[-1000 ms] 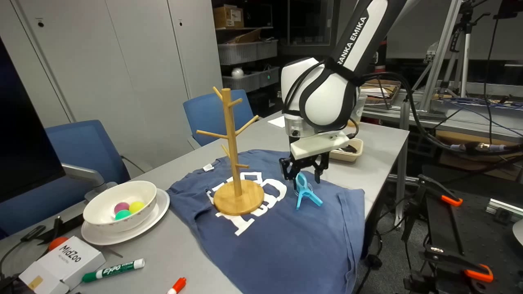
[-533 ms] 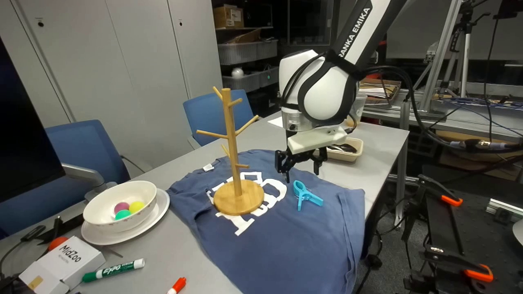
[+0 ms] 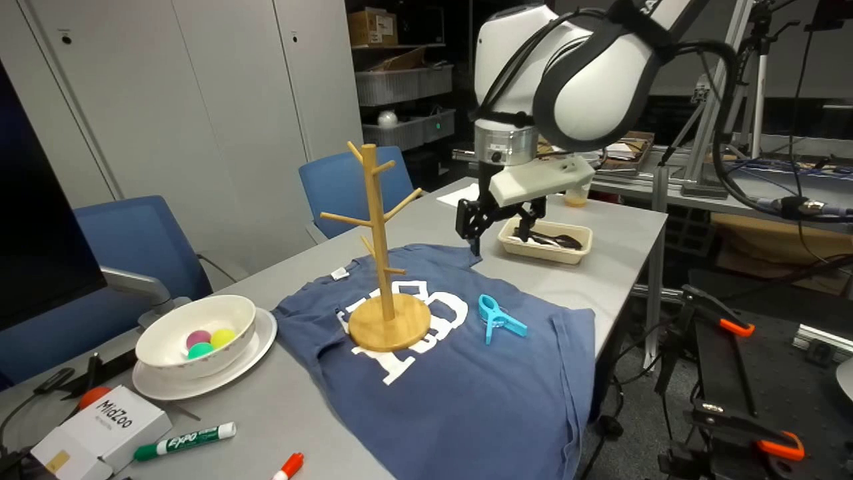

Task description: Pick up the light blue cloth peg and put it on the table.

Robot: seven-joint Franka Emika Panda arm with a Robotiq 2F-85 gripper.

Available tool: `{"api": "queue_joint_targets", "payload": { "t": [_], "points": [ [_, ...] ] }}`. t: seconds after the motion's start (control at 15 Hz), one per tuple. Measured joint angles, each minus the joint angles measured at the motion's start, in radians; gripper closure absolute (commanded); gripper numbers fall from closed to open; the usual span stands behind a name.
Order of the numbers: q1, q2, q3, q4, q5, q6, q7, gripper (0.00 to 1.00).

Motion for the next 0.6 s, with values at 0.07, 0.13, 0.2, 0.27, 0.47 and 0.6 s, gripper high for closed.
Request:
{"api": "queue_joint_targets", "payload": {
  "t": [0.07, 0.13, 0.2, 0.27, 0.47, 0.6],
  "points": [
    [0.0, -0.047, 0.001, -0.023, -0.046, -0.007, 0.028, 0.0],
    [-0.002, -0.096, 0.006, -0.046, -0.09, -0.016, 0.055, 0.0],
    [-0.006, -0.145, 0.016, -0.067, -0.128, -0.027, 0.079, 0.0],
    [-0.013, -0.193, 0.033, -0.086, -0.157, -0.04, 0.098, 0.0],
    [-0.052, -0.326, 0.111, -0.139, -0.175, -0.056, 0.107, 0.0],
    [-0.078, -0.403, 0.167, -0.173, -0.174, -0.057, 0.107, 0.0]
  ]
}}
